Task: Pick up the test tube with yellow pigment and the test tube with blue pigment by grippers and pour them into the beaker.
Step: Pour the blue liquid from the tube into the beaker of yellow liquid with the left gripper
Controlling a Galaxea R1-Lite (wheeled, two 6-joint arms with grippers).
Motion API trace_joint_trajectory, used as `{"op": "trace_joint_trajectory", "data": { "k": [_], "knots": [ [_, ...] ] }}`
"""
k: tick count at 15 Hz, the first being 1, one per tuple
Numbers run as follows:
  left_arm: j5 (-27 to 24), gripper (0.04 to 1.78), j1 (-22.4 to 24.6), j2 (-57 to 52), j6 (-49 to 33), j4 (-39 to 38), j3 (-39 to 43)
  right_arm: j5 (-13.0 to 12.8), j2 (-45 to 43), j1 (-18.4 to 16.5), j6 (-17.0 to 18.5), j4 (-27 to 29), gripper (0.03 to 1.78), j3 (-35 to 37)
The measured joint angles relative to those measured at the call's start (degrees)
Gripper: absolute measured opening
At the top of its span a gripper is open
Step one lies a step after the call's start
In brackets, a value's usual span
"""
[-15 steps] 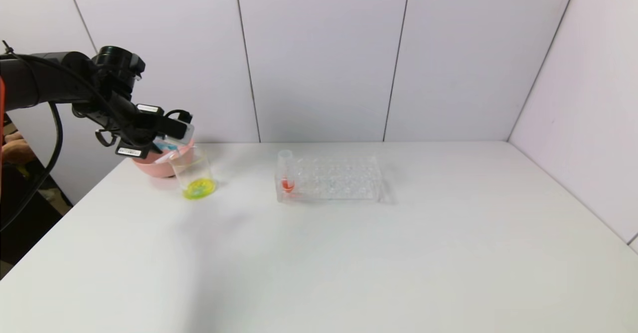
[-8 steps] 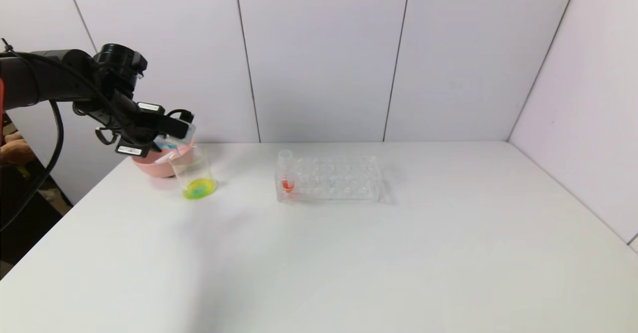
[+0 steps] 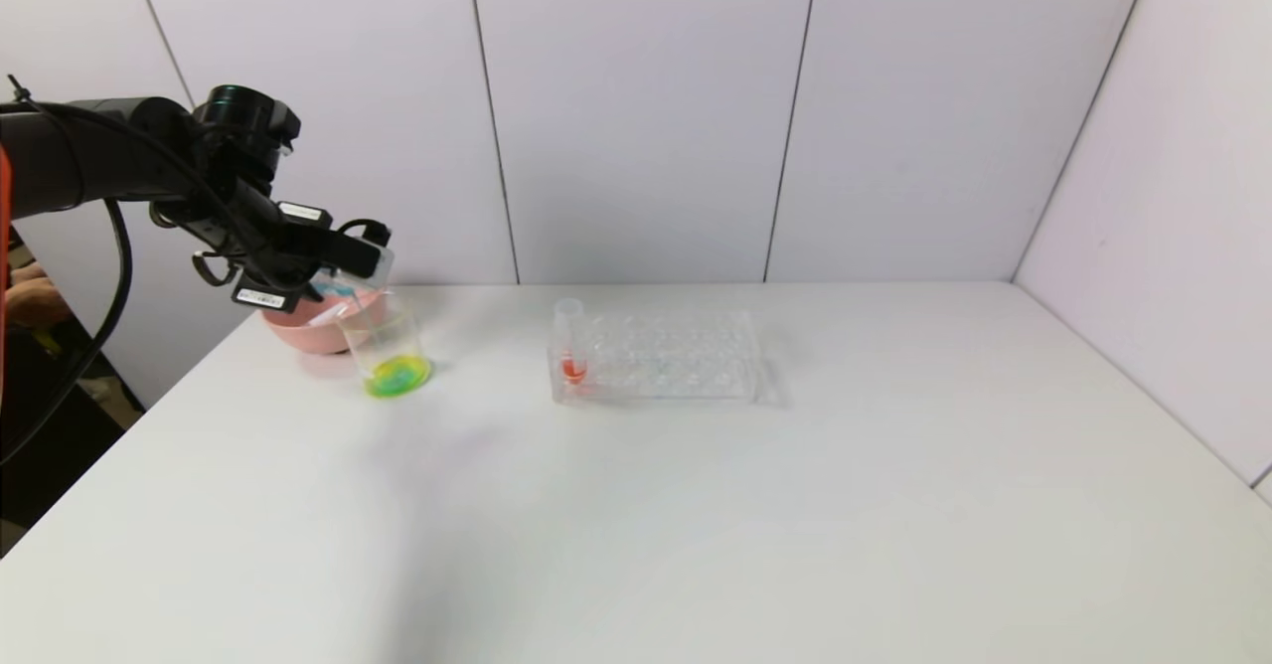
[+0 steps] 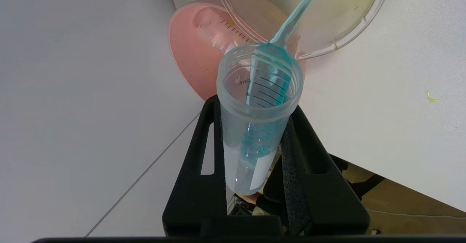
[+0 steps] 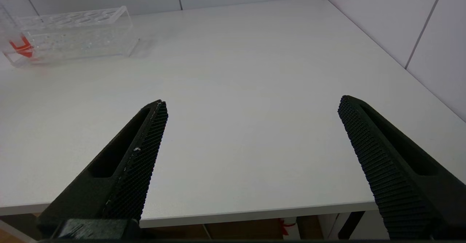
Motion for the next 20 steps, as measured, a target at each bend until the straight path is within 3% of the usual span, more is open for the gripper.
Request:
{"op": "trace_joint_trajectory", "data": {
  "k": [20],
  "knots": [
    [5.6, 0.45, -1.5, -0.2, 2.4, 0.1, 0.0, 0.0, 0.0, 0.0, 0.0, 0.0, 1.71, 0.0]
  ]
}}
